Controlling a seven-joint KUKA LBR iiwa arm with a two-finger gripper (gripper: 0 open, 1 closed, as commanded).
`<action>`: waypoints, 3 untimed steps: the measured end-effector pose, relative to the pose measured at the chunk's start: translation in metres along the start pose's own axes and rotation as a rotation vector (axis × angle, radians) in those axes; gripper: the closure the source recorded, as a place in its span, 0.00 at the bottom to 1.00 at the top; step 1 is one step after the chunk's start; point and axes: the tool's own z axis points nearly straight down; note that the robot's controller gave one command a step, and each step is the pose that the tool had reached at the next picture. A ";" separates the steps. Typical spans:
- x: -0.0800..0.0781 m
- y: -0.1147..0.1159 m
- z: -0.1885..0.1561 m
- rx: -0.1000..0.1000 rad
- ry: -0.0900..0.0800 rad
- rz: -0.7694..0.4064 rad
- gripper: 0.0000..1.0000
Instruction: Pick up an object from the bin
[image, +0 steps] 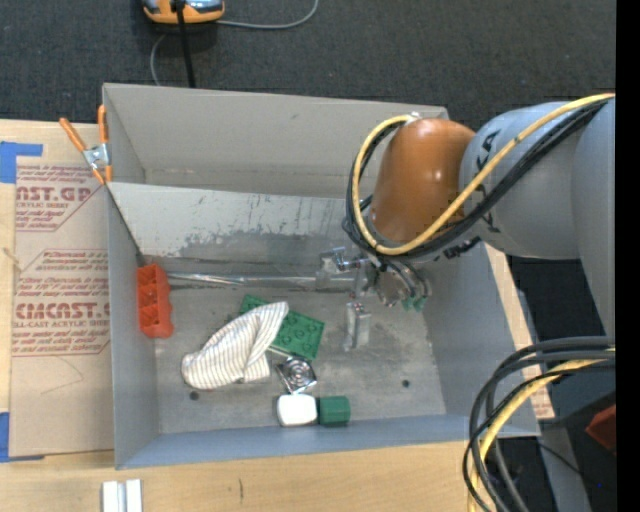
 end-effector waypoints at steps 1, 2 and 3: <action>0.002 0.043 0.007 0.000 -0.003 -0.116 0.00; -0.003 0.064 0.012 -0.002 -0.003 -0.143 0.00; 0.002 0.080 0.029 0.000 -0.006 -0.200 0.00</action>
Offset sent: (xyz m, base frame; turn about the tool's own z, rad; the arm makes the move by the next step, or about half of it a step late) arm -0.0080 0.0601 -0.0121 -0.1400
